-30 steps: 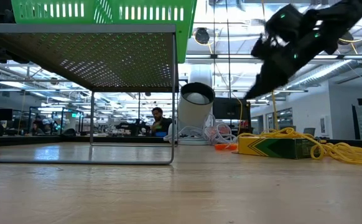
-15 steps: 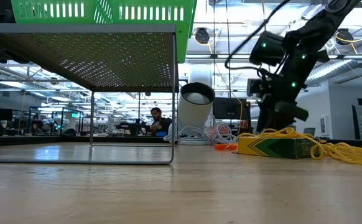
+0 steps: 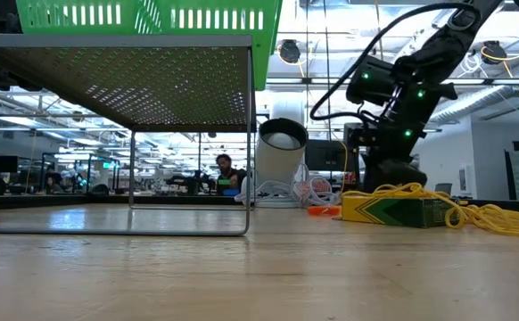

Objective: Pick & Place Office Desk Supplies
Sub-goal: Put the crayon box into the top green basket on the shelf

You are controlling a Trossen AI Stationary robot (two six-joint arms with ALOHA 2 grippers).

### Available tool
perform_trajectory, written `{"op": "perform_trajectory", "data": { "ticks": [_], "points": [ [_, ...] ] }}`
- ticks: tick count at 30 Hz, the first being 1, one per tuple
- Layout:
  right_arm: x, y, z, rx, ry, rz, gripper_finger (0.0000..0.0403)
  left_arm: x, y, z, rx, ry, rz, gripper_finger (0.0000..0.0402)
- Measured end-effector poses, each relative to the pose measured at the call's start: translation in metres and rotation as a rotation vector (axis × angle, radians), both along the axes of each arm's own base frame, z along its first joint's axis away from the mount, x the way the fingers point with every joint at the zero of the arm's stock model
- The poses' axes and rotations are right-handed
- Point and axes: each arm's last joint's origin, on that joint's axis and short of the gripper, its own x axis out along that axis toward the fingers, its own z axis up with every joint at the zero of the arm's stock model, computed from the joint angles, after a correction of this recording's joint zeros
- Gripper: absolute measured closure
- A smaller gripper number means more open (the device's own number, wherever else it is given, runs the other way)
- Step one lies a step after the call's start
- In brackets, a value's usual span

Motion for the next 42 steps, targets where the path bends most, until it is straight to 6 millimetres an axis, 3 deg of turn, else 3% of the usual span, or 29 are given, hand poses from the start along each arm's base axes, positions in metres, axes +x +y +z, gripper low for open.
{"op": "perform_trajectory", "data": {
  "ticks": [2, 8, 13, 17, 23, 34, 42],
  "points": [
    [-0.001, 0.000, 0.000, -0.007, 0.010, -0.005, 0.0387, 0.000, 0.000, 0.000, 0.000, -0.001, 0.000, 0.0160],
    [-0.001, 0.002, 0.002, -0.016, 0.001, -0.015, 0.0401, 0.000, 0.000, 0.003, -0.027, -0.025, -0.003, 0.0160],
    [-0.003, 0.010, 0.017, -0.020, -0.066, -0.010, 0.0403, -0.002, 0.000, 0.013, -0.237, -0.122, -0.031, 0.0160],
    [-0.007, 0.017, 0.034, -0.013, -0.151, -0.008, 0.0402, -0.003, 0.002, 0.020, -0.302, -0.198, 0.020, 0.0160],
    [-0.013, 0.020, 0.052, 0.016, -0.238, -0.018, 0.0402, -0.004, 0.006, 0.022, -0.329, -0.233, 0.152, 0.0160],
    [-0.014, 0.027, 0.059, 0.017, -0.274, -0.008, 0.0402, -0.006, 0.007, 0.027, -0.297, -0.292, 0.182, 0.0160],
    [-0.018, 0.027, 0.069, 0.005, -0.328, -0.018, 0.0402, 0.001, 0.008, 0.036, -0.231, -0.238, 0.252, 0.0160]
  ]
}}
